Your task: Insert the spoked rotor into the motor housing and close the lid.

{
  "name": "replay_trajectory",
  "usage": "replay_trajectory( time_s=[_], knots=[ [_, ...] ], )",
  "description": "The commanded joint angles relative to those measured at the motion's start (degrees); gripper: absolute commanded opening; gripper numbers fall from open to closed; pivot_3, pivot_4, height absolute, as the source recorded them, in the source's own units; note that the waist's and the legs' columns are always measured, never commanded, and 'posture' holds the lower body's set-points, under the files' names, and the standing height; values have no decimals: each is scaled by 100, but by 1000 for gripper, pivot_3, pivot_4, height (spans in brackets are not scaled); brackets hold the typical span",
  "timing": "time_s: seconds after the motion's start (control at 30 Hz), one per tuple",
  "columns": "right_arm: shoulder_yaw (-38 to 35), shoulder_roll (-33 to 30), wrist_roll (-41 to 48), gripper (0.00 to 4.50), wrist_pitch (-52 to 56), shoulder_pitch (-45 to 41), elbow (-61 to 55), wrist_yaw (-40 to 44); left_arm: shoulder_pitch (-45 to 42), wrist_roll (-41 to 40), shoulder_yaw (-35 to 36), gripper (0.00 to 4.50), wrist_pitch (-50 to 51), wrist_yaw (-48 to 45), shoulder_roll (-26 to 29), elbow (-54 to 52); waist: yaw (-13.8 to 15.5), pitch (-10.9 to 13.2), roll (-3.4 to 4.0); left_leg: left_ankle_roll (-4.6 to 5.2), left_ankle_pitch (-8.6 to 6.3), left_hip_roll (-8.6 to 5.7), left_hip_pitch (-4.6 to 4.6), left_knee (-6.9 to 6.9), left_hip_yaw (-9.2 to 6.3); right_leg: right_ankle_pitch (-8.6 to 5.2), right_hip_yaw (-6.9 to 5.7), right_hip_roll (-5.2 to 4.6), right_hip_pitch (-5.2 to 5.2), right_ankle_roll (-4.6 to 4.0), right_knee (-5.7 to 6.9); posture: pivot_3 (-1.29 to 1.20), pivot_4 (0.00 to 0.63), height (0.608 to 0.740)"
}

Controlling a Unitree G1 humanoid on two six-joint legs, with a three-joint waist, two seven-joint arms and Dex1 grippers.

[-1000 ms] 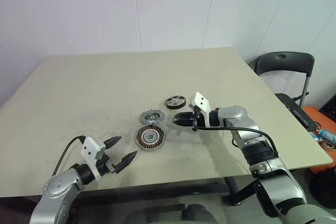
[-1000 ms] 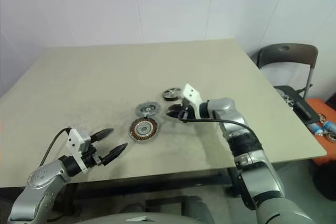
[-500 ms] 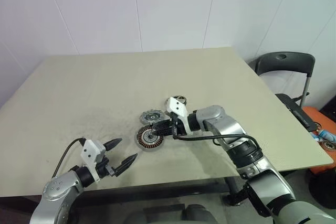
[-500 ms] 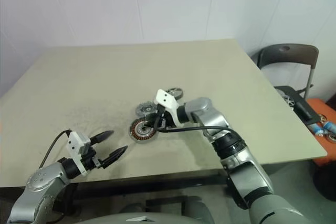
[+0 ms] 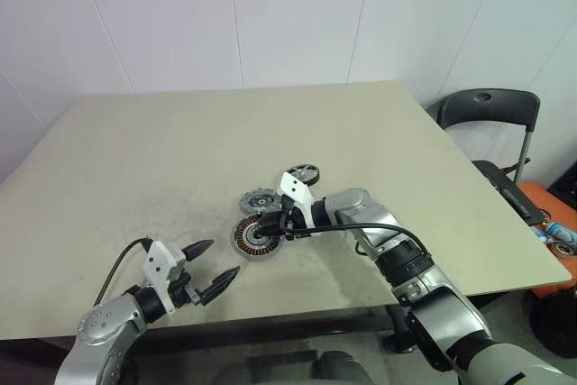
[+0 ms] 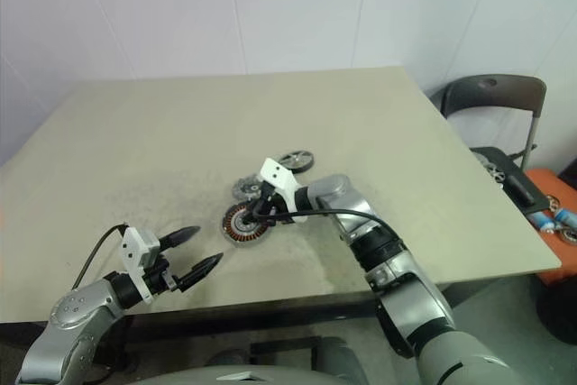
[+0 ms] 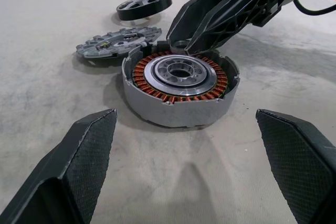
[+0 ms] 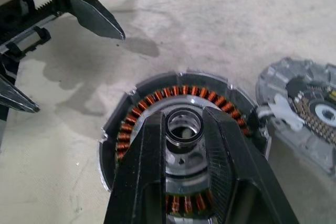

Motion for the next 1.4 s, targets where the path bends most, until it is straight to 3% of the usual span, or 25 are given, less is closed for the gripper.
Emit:
replay_trajectory(
  time_s=[0.03,1.4],
  knots=[
    [-38,86,10,654,-123,-77,-24,-44,-55,-27,48,4500,-69,-22,85,-171,1,0,0,0,0,0,-1,0,0,0,0,0,0,0,-1,0,0,740],
    [51,85,-46,654,-284,49,119,-91,-1,-17,-4,4500,-25,61,77,-284,1,2,3,0,-1,1,-6,-13,-5,0,-4,-5,-2,0,-17,0,0,740]
  ],
)
